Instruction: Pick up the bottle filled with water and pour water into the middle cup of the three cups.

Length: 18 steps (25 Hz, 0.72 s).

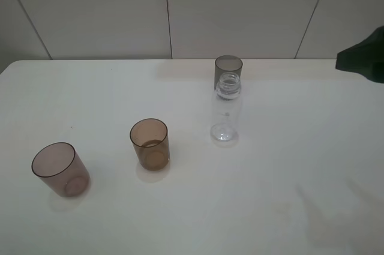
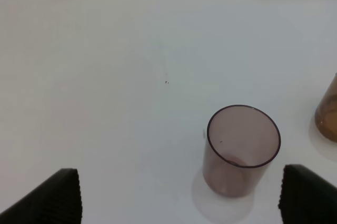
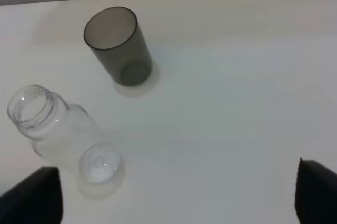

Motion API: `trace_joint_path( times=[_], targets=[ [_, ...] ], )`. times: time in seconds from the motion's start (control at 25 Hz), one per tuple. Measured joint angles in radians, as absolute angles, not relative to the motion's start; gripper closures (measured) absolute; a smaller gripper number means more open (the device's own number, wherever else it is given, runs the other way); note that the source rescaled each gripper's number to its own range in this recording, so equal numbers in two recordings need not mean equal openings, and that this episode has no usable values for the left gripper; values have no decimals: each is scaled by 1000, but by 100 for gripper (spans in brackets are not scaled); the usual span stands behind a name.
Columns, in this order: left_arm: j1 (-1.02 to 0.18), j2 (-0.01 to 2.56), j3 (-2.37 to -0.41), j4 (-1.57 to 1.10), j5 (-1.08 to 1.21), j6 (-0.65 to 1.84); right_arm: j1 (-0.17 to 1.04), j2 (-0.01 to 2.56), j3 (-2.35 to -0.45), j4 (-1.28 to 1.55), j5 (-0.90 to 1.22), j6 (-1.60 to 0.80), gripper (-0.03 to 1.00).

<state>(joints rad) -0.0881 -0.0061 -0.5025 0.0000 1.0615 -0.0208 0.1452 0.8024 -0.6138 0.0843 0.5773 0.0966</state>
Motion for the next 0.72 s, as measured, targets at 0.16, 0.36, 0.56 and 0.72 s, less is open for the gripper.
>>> trace_joint_path(
  times=[0.16, 0.36, 0.56, 0.72],
  targets=[
    [-88, -6, -503, 0, 1062, -21, 106, 666, -675, 28, 733, 103, -3],
    [-88, -6, -503, 0, 1062, -21, 102, 547, -742, -8, 881, 102, -3],
    [-88, -6, -503, 0, 1062, -21, 102, 450, -743, -12, 917, 102, -3],
    [-88, -6, -503, 0, 1062, -21, 102, 376, -743, -15, 978, 101, -3]
  ],
)
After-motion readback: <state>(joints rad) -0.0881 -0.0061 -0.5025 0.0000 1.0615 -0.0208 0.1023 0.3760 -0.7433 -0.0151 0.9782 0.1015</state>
